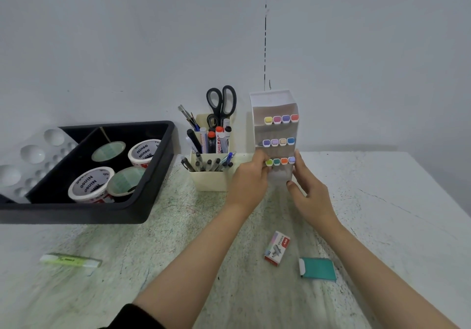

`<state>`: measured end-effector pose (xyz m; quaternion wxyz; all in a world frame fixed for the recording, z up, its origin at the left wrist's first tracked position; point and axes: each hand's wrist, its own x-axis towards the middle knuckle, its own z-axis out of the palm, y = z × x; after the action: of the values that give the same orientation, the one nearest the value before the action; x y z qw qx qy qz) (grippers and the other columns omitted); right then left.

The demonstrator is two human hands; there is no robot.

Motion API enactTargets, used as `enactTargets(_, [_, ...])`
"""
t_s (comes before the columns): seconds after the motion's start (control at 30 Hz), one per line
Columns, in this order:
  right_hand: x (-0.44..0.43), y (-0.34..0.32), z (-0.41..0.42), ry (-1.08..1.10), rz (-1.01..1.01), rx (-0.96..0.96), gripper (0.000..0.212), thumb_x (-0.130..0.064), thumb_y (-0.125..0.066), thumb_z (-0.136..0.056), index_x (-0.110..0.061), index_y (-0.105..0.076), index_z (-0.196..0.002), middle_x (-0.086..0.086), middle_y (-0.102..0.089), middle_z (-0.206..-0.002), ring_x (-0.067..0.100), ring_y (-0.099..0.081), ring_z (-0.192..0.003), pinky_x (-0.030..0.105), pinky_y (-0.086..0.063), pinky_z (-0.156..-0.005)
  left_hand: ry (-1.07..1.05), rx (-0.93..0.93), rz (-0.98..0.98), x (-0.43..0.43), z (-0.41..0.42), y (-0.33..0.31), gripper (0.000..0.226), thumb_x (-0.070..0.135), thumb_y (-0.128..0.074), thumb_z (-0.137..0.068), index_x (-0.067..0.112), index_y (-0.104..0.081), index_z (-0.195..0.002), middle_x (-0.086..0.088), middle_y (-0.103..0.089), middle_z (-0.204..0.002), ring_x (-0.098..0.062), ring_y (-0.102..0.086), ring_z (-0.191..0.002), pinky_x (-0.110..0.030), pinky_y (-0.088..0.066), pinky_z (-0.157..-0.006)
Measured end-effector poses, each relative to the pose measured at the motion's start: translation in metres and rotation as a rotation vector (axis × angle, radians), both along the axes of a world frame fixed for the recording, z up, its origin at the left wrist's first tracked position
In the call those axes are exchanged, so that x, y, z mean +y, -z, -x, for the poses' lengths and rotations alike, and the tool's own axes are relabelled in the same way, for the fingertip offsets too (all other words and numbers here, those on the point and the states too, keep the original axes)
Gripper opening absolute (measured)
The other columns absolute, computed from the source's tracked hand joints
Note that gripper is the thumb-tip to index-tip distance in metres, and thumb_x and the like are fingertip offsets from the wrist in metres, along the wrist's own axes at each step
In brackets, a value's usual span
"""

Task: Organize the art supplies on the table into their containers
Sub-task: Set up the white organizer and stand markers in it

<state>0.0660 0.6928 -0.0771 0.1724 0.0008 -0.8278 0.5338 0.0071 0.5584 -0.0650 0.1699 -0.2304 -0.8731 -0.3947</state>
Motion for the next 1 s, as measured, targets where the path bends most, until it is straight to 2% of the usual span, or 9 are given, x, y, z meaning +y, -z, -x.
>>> enactTargets(0.1, [0.001, 0.000, 0.001, 0.002, 0.007, -0.004, 0.067, -0.003, -0.049, -0.093, -0.042, -0.021, -0.140, -0.042, -0.038, -0.119, -0.012, -0.049, -0.102, -0.004, -0.037, -0.076, -0.007, 0.000, 0.010, -0.003, -0.004, -0.004, 0.013, 0.006, -0.050, -0.093, 0.009, -0.053, -0.105, -0.010, -0.068, -0.085, -0.028, -0.063, -0.076, -0.039, -0.053, -0.065])
enactTargets(0.27, [-0.002, -0.001, -0.002, 0.018, -0.028, -0.022, 0.066, -0.006, -0.051, -0.094, -0.034, -0.021, -0.146, -0.039, -0.035, -0.120, -0.003, -0.045, -0.112, -0.007, -0.034, -0.074, -0.009, 0.045, 0.016, -0.022, -0.029, -0.010, 0.040, 0.007, -0.054, -0.092, 0.015, -0.052, -0.131, -0.005, -0.067, -0.092, -0.013, -0.056, -0.069, -0.025, -0.051, -0.069])
enactTargets(0.33, [-0.003, 0.000, -0.004, 0.030, -0.037, -0.039, 0.066, -0.006, -0.050, -0.095, -0.031, -0.020, -0.147, -0.029, -0.036, -0.128, 0.001, -0.043, -0.116, 0.000, -0.034, -0.087, -0.021, 0.090, -0.011, -0.043, -0.047, -0.008, 0.038, 0.007, -0.057, -0.090, 0.013, -0.056, -0.127, -0.001, -0.069, -0.099, -0.009, -0.060, -0.070, -0.016, -0.051, -0.067])
enactTargets(0.4, [-0.004, 0.004, -0.008, 0.045, -0.029, -0.071, 0.064, -0.008, -0.048, -0.096, -0.029, -0.019, -0.148, -0.015, -0.038, -0.140, 0.005, -0.042, -0.121, 0.017, -0.034, -0.097, -0.050, 0.105, -0.001, -0.074, -0.064, -0.003, 0.029, 0.008, -0.060, -0.088, 0.014, -0.063, -0.117, 0.005, -0.070, -0.100, -0.004, -0.062, -0.071, -0.015, -0.052, -0.067])
enactTargets(0.5, [-0.006, 0.009, -0.015, 0.095, -0.018, -0.094, 0.062, -0.009, -0.048, -0.096, -0.027, -0.021, -0.149, -0.002, -0.041, -0.145, 0.012, -0.044, -0.123, 0.025, -0.034, -0.099, -0.207, 0.070, 0.050, -0.132, -0.086, 0.007, 0.020, 0.007, -0.063, -0.086, 0.018, -0.069, -0.101, 0.011, -0.070, -0.088, -0.002, -0.061, -0.069, -0.019, -0.052, -0.064])
enactTargets(0.6, [-0.004, 0.012, -0.023, 0.128, -0.030, -0.088, 0.059, -0.009, -0.048, -0.095, -0.025, -0.027, -0.147, 0.002, -0.047, -0.139, 0.010, -0.046, -0.113, 0.028, -0.038, -0.097, -0.435, -0.016, 0.107, -0.193, -0.105, 0.014, 0.021, 0.004, -0.061, -0.086, 0.018, -0.070, -0.098, 0.009, -0.070, -0.087, -0.008, -0.063, -0.073, -0.019, -0.047, -0.063])
enactTargets(0.8, [-0.002, 0.015, -0.037, 0.143, -0.085, -0.081, 0.052, -0.008, -0.048, -0.094, -0.020, -0.036, -0.143, 0.005, -0.050, -0.135, 0.015, -0.047, -0.113, 0.030, -0.037, -0.096, -0.487, -0.351, 0.248, -0.293, -0.121, 0.019, 0.026, 0.017, -0.061, -0.087, 0.028, -0.070, -0.108, 0.001, -0.062, -0.123, -0.021, -0.056, -0.113, -0.035, -0.043, -0.094])
enactTargets(0.9, [-0.005, 0.015, -0.043, 0.144, -0.098, -0.078, 0.049, -0.007, -0.047, -0.093, -0.018, -0.040, -0.141, 0.006, -0.051, -0.135, 0.019, -0.048, -0.117, 0.029, -0.036, -0.096, -0.442, -0.553, 0.163, -0.309, -0.127, 0.020, 0.035, 0.002, -0.064, -0.083, 0.026, -0.070, -0.107, 0.002, -0.051, -0.136, -0.020, -0.044, -0.129, -0.033, -0.028, -0.109])
enactTargets(1.0, [-0.008, 0.014, -0.048, 0.149, -0.124, -0.072, 0.047, -0.007, -0.047, -0.093, -0.017, -0.043, -0.139, 0.005, -0.051, -0.135, 0.020, -0.048, -0.118, 0.028, -0.035, -0.095, -0.456, -0.523, 0.154, -0.307, -0.129, 0.022, 0.032, -0.003, -0.066, -0.081, 0.019, -0.073, -0.103, -0.001, -0.057, -0.131, -0.019, -0.046, -0.128, -0.029, -0.026, -0.109])
